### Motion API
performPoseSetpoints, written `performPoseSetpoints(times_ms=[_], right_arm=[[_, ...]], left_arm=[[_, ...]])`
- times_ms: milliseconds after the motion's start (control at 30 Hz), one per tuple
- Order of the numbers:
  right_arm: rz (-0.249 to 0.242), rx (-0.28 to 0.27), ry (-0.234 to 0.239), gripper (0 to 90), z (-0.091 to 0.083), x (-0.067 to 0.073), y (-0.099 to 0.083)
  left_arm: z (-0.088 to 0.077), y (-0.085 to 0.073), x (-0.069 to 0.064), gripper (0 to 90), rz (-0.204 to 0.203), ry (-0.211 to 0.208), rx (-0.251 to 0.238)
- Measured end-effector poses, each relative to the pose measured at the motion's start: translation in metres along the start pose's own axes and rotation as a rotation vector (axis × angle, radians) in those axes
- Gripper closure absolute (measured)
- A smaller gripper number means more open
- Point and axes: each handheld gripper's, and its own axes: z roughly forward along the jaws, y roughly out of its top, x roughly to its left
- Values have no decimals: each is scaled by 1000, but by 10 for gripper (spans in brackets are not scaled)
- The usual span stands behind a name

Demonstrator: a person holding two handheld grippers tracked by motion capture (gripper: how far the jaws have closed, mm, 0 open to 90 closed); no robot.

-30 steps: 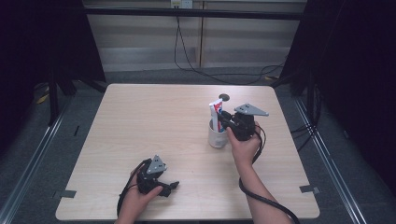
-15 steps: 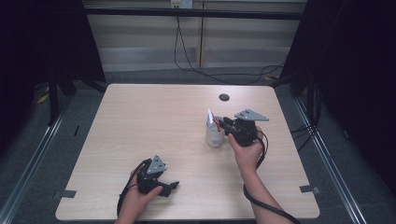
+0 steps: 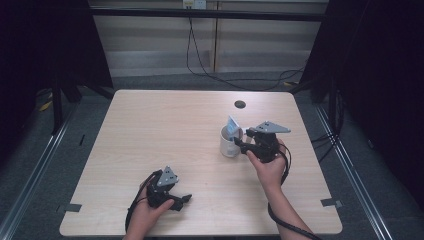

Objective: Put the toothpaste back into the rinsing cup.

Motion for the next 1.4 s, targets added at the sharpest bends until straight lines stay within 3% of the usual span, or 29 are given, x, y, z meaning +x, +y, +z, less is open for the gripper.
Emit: performPoseSetpoints(times_ms=[300, 733, 1400], right_arm=[[-5, 51, 16, 262, -9, -7, -11], [-33, 101, 38, 205, -22, -14, -26], [-35, 148, 62, 163, -41, -23, -57]], left_arm=[[0, 0, 0, 149, -1, 0, 0], [0, 0, 0, 149, -4, -4, 0], [0, 0, 0, 149, -5, -4, 0]])
